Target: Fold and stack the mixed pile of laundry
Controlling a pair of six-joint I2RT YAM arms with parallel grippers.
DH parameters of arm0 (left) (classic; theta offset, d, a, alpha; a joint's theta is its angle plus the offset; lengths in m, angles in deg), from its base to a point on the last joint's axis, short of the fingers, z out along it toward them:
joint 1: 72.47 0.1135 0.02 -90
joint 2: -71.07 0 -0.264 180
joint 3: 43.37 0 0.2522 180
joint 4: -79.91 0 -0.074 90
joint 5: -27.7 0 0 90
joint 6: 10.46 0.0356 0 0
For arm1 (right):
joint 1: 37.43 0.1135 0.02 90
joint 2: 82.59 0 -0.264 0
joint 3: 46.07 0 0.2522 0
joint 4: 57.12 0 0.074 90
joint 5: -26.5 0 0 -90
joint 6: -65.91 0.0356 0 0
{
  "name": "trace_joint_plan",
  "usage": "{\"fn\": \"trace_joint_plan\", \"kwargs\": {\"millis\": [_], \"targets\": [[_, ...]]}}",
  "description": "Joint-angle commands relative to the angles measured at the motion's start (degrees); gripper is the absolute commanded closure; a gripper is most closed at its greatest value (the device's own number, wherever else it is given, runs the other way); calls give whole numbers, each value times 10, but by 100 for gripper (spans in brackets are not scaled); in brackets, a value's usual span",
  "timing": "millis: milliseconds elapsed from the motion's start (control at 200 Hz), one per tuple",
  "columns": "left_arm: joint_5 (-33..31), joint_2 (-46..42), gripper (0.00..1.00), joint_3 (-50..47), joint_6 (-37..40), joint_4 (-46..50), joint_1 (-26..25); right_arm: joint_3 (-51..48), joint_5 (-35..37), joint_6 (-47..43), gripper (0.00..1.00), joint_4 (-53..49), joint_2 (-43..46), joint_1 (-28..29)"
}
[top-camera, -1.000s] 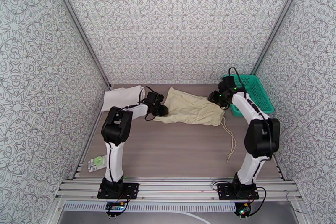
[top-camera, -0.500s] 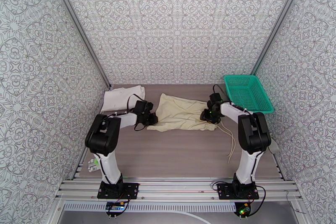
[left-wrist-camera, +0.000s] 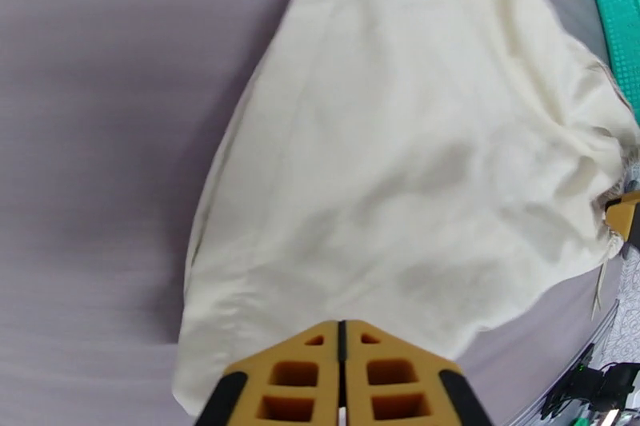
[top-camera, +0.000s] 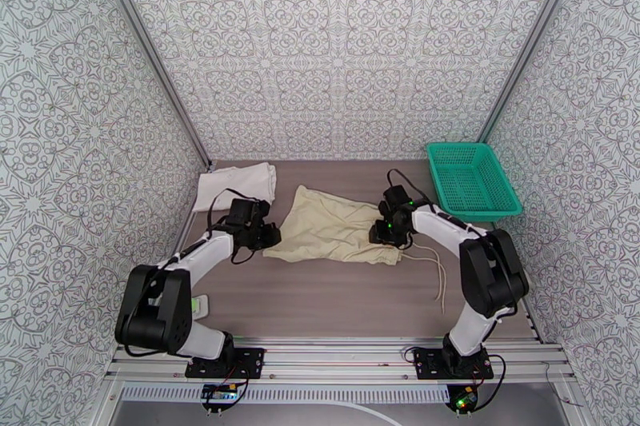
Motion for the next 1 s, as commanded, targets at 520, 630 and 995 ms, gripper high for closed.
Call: {"fn": "trace_joint_plan", "kwargs": {"millis": [520,630,995], "targets": [[40,376,91,330,-71,-174,-74,142,4,10,60,36,-150,-110],[59,416,91,342,-98,-207,-61,158,-28,-15,59,31,-184,-132],[41,361,81,319,-72,-159,-51,204,-39,-84,49,-18,-157,-137]]}}
